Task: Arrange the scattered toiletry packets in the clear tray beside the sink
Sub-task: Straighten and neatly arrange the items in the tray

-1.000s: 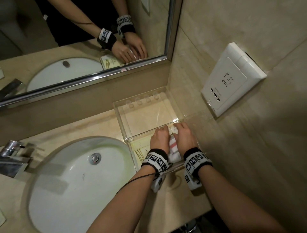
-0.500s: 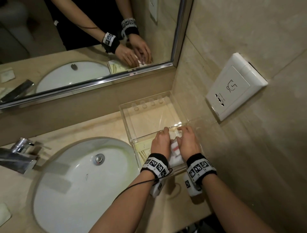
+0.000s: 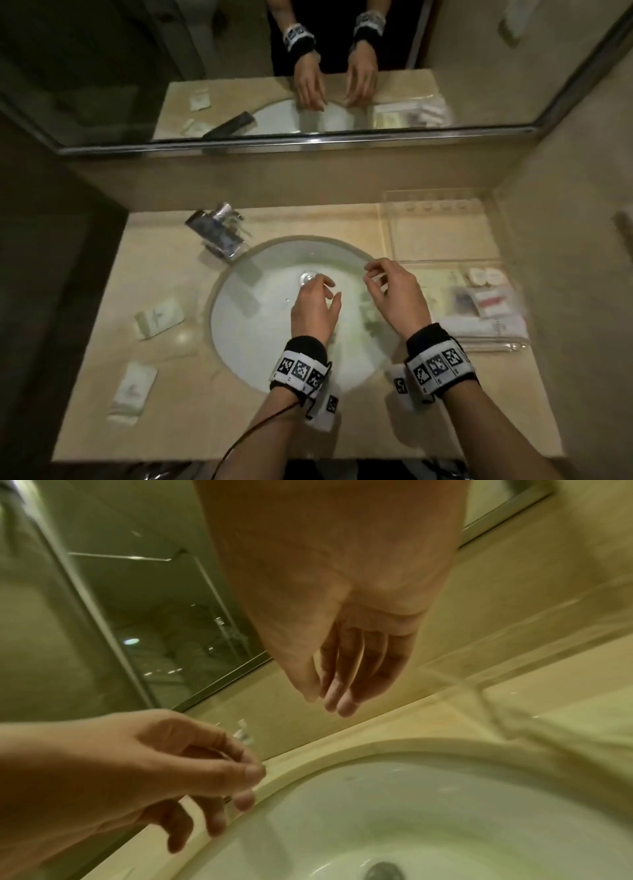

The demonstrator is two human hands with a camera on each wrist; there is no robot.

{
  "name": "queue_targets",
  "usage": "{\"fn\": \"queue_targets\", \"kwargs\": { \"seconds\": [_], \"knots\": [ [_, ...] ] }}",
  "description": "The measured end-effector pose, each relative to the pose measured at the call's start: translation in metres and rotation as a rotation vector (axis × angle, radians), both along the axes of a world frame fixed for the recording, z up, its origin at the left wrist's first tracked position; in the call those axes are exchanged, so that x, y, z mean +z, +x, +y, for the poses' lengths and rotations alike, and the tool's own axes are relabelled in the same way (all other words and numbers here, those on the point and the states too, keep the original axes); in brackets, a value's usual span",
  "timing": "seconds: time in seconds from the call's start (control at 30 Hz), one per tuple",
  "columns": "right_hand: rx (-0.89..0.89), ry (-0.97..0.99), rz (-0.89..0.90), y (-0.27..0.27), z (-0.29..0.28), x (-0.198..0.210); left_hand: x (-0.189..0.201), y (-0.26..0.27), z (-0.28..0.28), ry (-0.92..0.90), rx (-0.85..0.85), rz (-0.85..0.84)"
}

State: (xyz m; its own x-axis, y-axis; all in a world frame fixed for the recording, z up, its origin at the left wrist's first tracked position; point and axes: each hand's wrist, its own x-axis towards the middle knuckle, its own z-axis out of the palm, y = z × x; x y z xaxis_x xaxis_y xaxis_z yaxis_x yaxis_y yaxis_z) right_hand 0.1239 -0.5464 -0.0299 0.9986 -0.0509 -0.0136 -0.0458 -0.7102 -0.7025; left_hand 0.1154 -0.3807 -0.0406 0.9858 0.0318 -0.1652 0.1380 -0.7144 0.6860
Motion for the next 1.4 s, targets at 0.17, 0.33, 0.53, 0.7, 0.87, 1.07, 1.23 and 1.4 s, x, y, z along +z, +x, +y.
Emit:
{"fn": "queue_targets", "kwargs": {
  "seconds": [0.17,0.33,0.53,0.7,0.87,1.07,1.23,1.4],
  "knots": [
    [0.225,0.023,0.045,0.000,0.115,-0.004,-0.005,-0.043,0.127,0.038,0.221,0.051],
    [0.419,0.042,0.113,-0.007,0.229,-0.014,-0.007,-0.087,0.233,0.071,0.459,0.107],
    [0.576,-0.002,0.176,-0.004,0.332,-0.037,-0.030,-0.124,0.316,0.235,0.620,0.178],
    [0.676,-0.144,0.132,0.007,0.385,-0.050,-0.049,-0.138,0.340,0.329,0.644,0.268],
    [0.693,-0.317,0.155,0.023,0.403,-0.058,-0.052,-0.137,0.345,0.364,0.657,0.370],
    [0.654,-0.424,0.249,0.028,0.391,-0.055,-0.044,-0.120,0.343,0.113,0.631,0.373],
    [0.488,-0.093,0.245,0.023,0.341,-0.033,-0.022,-0.092,0.322,-0.187,0.525,0.270],
    [0.262,0.019,0.226,0.010,0.242,-0.006,-0.004,-0.053,0.263,-0.231,0.293,0.233]
  ]
}}
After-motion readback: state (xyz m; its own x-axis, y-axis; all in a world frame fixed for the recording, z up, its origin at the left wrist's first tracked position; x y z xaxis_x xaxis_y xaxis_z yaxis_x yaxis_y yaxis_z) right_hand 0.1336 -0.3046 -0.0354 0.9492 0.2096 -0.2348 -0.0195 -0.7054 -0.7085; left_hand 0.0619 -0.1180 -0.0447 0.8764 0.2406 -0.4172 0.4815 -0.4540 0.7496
